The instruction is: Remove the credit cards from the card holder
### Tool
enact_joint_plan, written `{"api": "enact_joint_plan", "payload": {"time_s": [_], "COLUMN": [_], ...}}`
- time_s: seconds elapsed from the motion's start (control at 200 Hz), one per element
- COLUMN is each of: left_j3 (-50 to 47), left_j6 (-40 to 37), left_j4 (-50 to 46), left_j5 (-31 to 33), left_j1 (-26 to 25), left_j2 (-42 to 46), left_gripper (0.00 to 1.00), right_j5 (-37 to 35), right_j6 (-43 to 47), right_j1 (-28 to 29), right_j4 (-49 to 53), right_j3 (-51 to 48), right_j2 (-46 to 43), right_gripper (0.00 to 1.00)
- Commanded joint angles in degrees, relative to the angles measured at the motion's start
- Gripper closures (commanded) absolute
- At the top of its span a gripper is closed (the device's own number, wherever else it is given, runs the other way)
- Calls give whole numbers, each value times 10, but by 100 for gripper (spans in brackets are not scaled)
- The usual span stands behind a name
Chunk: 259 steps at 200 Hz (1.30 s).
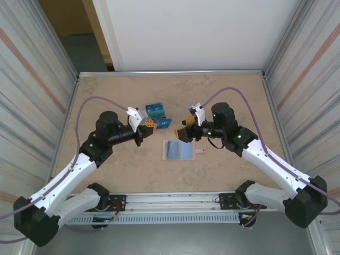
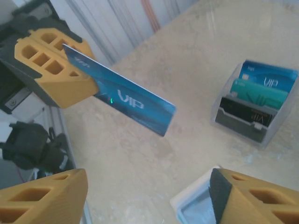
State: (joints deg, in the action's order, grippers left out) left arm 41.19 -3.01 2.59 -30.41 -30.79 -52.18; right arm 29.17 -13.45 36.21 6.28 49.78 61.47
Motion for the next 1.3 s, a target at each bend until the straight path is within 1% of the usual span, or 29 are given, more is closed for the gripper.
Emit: {"api": "enact_joint_plan", "payload": {"time_s": [0.0, 0.085, 0.145, 0.215, 0.371, 0.461, 0.551, 0.606, 0.712, 0.812, 0.892, 0.927, 0.972, 1.037, 1.087, 1.112, 1.188, 1.248, 1.293], "left_j3": [-29, -43, -49, -56, -67, -72, -77, -78, -80, -82, -82, -83, -81, -78, -75, -72, -54, -30, -8], "left_j6": [142, 188, 213, 239, 284, 298, 312, 320, 329, 333, 334, 334, 334, 329, 324, 317, 289, 247, 210], "left_j4": [117, 155, 177, 203, 260, 283, 298, 308, 317, 323, 322, 321, 318, 309, 297, 289, 252, 197, 148], "left_j5": [3, -11, -16, -15, -24, -26, -27, -29, -31, -29, -29, -28, -28, -32, -35, -37, -51, -61, -62], "left_j1": [0, -1, 0, 0, 0, 0, 3, 5, 9, 11, 12, 13, 14, 17, 19, 20, 27, 31, 31], "left_j2": [22, 30, 33, 37, 34, 31, 28, 25, 19, 16, 14, 12, 11, 10, 11, 11, 14, 19, 22], "left_gripper": [100, 100, 100, 100, 100, 100, 100, 100, 100, 100, 100, 100, 100, 90, 85, 81, 61, 45, 37], "right_j5": [-6, 1, 13, 38, 93, 126, 169, 193, 227, 242, 244, 244, 246, 244, 244, 241, 232, 221, 214], "right_j6": [-100, -138, -155, -172, -203, -225, -246, -256, -277, -284, -281, -279, -273, -261, -249, -242, -206, -173, -150], "right_j1": [-6, -7, -8, -11, -16, -21, -25, -26, -25, -25, -25, -25, -25, -25, -24, -24, -22, -20, -18], "right_j4": [-150, -190, -197, -213, -266, -305, -343, -362, -396, -405, -405, -404, -397, -380, -363, -350, -297, -246, -211], "right_j3": [-23, -25, -13, -2, 15, 21, 28, 34, 43, 50, 50, 50, 50, 52, 53, 54, 62, 68, 72], "right_j2": [-9, 3, 15, 29, 65, 84, 104, 117, 136, 144, 144, 144, 142, 137, 132, 129, 117, 105, 95], "right_gripper": [25, 21, 20, 18, 18, 20, 29, 42, 54, 68, 86, 91, 95, 100, 100, 100, 100, 100, 100]}}
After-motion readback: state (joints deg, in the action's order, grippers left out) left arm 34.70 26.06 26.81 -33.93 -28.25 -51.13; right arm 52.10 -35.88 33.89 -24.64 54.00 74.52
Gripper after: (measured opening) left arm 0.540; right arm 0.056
